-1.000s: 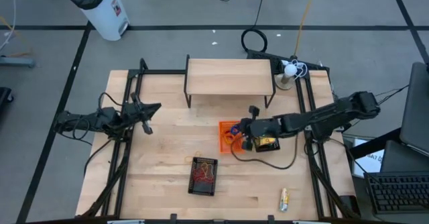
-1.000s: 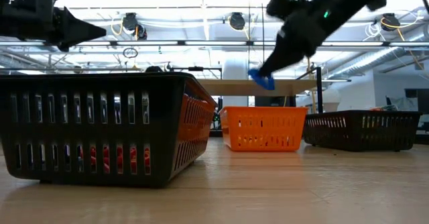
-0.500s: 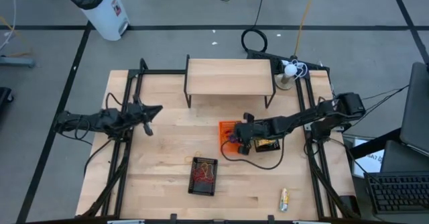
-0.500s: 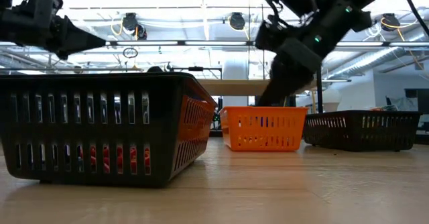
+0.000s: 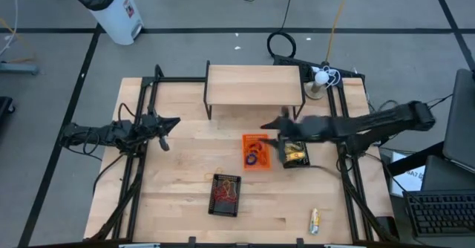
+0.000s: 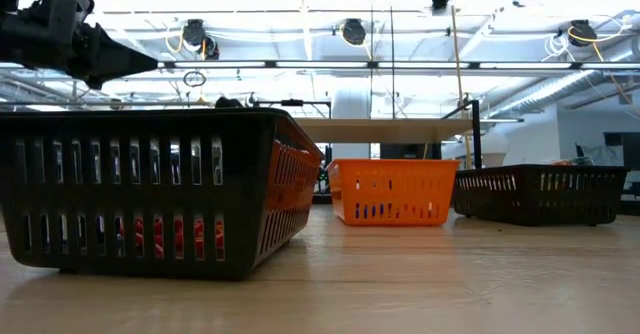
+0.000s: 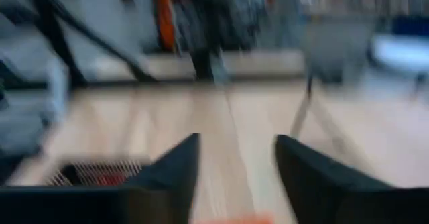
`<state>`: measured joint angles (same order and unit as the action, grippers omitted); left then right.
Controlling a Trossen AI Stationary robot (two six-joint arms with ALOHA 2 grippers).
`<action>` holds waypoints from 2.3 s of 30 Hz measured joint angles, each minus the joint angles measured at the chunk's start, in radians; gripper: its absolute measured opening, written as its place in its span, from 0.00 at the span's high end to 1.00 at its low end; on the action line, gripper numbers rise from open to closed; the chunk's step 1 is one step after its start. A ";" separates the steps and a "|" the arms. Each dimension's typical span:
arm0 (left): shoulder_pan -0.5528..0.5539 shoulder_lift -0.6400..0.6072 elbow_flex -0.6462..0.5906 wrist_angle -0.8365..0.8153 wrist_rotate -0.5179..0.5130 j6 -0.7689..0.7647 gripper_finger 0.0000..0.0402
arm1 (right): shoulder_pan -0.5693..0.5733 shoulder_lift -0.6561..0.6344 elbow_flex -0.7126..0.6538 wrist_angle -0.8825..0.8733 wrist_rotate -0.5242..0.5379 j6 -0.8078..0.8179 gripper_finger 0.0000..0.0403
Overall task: Pick & Place Office Desk Supplies
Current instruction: Put the yellow crayon box into the top black bin
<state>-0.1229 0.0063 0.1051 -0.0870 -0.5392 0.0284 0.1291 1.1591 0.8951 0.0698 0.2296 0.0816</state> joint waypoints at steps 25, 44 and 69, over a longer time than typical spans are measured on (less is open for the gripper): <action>0.000 0.000 0.000 -0.053 0.001 0.051 0.95 | -0.184 -0.777 -0.395 0.113 -0.183 -0.054 1.00; 0.000 0.000 0.000 -0.052 -0.058 0.029 0.95 | -0.183 -1.082 -0.713 0.166 -0.204 0.038 1.00; 0.000 0.000 0.000 -0.084 -0.058 0.022 0.95 | -0.183 -1.128 -0.826 0.120 -0.205 0.090 1.00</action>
<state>-0.1227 0.0063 0.1051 -0.1711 -0.5972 0.0505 -0.0536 0.0307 0.0692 0.1895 0.0245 0.1719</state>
